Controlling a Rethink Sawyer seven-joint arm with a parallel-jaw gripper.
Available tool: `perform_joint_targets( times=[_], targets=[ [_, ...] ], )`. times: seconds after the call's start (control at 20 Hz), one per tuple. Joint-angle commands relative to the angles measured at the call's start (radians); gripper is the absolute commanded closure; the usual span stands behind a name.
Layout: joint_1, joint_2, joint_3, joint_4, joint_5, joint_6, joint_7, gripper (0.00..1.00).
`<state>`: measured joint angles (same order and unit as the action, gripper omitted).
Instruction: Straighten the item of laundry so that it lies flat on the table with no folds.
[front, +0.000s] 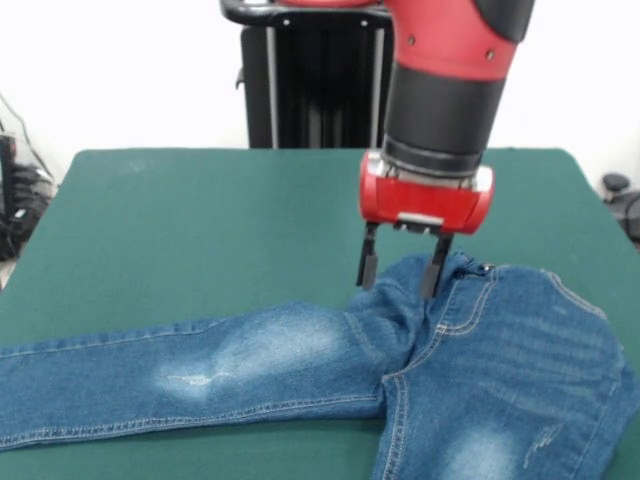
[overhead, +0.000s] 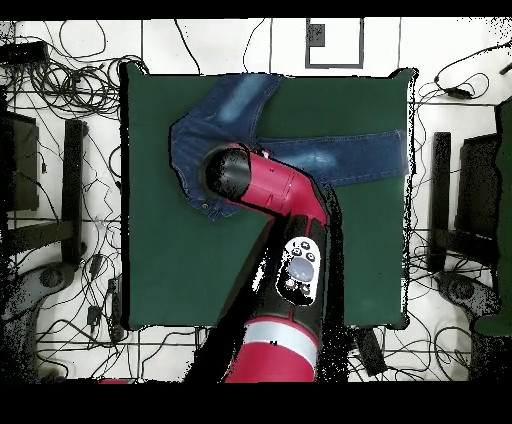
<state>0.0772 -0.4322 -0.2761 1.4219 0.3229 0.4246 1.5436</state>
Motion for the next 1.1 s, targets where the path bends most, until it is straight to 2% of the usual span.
perform_joint_targets(
  times=[0.05, 1.1],
  targets=[
    [0.015, 0.079, 0.093, 0.026, 0.024, -0.008, 0.234, 0.00],
    [0.115, -0.028, -0.007, 0.056, 0.046, 0.192, 0.302, 0.00]
  ],
)
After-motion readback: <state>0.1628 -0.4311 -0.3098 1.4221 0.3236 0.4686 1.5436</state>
